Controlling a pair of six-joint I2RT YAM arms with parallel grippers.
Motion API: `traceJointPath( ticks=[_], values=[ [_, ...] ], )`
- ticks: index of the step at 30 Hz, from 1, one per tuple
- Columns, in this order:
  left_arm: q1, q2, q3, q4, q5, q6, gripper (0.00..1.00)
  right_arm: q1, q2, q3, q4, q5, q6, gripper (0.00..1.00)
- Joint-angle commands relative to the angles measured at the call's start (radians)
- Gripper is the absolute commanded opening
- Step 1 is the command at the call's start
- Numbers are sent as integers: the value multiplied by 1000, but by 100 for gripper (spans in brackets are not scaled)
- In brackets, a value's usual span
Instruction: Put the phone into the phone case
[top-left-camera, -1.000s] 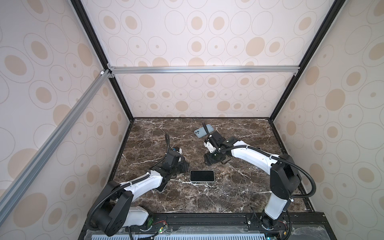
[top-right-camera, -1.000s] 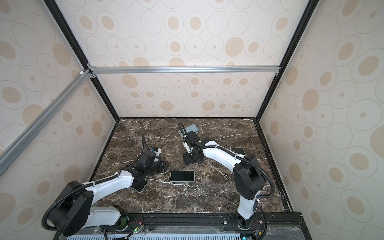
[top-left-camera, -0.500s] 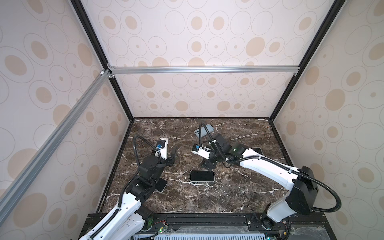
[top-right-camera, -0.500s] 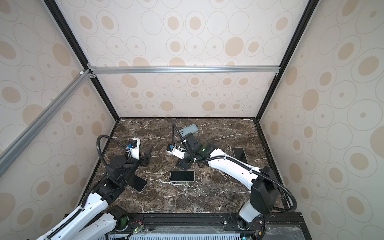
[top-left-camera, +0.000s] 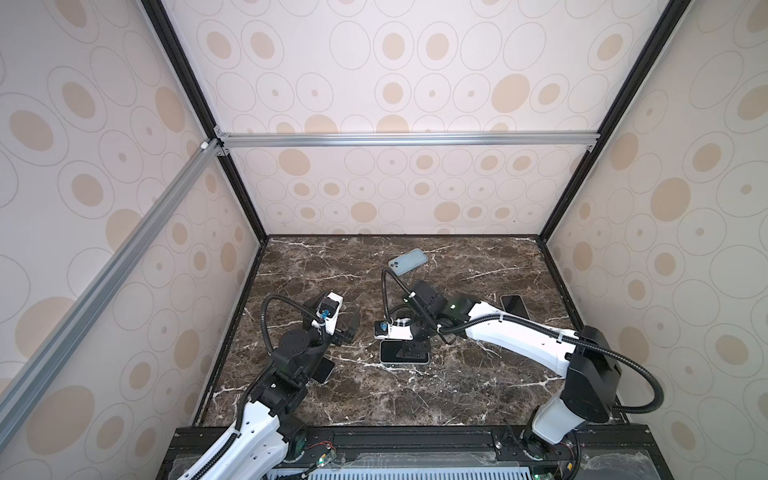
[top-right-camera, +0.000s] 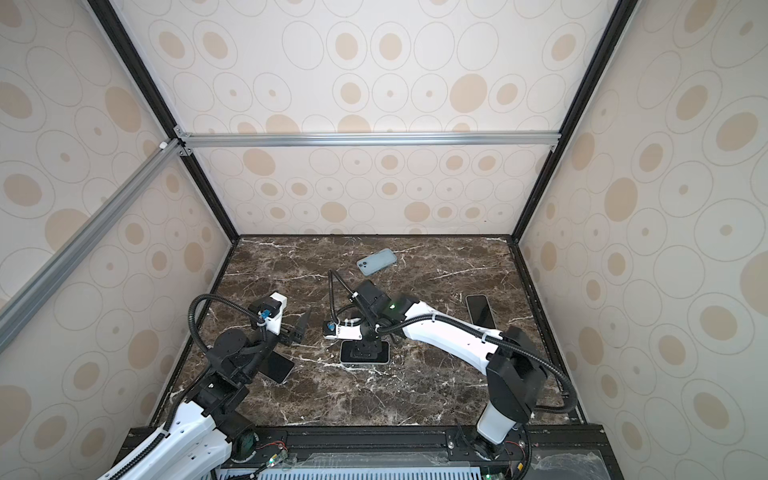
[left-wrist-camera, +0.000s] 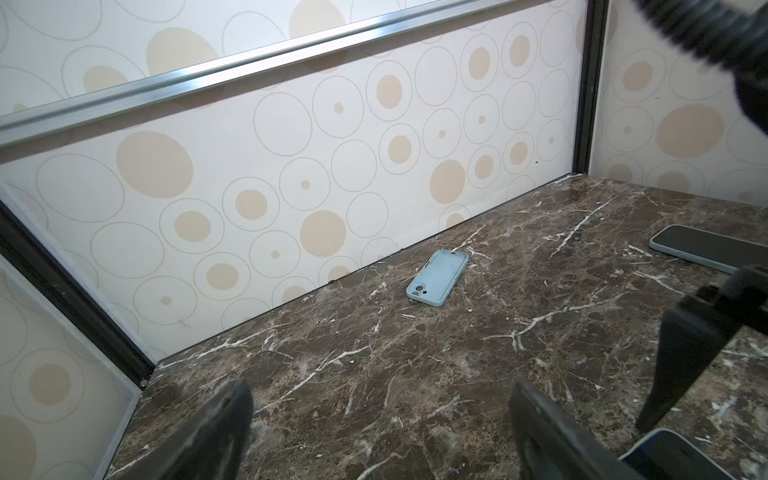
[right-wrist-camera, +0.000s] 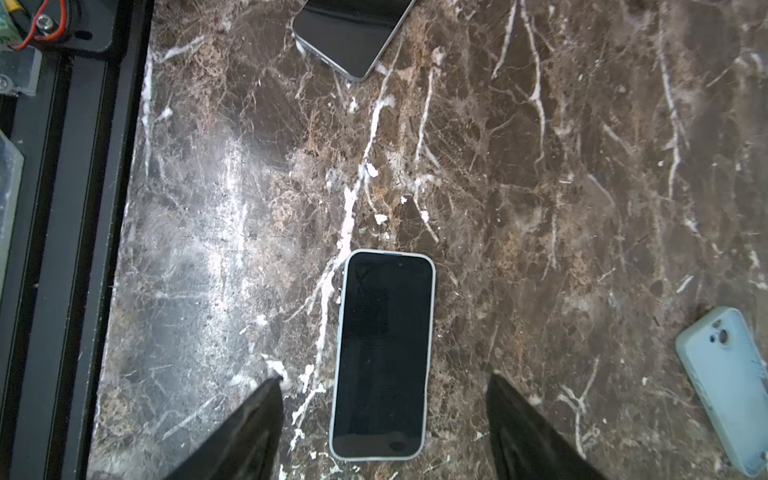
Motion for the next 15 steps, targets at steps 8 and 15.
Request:
traceJointPath(
  ticks=[8, 15],
  values=[
    [5, 56, 34, 2, -116, 32, 100, 0, 58, 20, -114, 87, -95, 78],
    [6, 87, 65, -62, -251, -8, 99, -1, 76, -4, -118, 106, -64, 75]
  ],
)
